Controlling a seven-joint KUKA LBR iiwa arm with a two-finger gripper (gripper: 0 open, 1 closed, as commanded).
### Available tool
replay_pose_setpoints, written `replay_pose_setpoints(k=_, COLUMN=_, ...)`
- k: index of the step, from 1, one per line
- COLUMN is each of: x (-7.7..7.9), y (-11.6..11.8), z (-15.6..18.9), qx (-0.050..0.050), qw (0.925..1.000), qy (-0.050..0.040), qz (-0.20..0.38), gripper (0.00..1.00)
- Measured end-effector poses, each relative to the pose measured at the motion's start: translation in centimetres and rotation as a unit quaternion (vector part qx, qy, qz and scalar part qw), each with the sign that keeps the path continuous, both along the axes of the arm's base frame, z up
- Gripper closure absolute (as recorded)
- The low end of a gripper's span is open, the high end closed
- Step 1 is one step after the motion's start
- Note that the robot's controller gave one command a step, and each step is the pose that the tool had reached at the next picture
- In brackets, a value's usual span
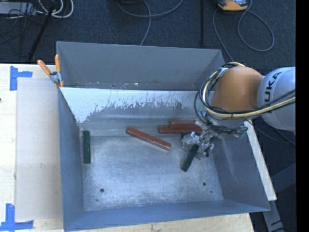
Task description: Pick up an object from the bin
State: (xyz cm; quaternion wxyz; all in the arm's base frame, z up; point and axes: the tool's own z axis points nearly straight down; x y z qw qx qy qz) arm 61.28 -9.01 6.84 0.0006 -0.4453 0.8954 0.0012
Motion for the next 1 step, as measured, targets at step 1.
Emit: replay_pose_setpoints(k=1, x=0.20, y=0.11, z=6.90, qx=-0.001, qw=1.0000, qy=-0.0033, qz=-0.003, gripper=1.00)
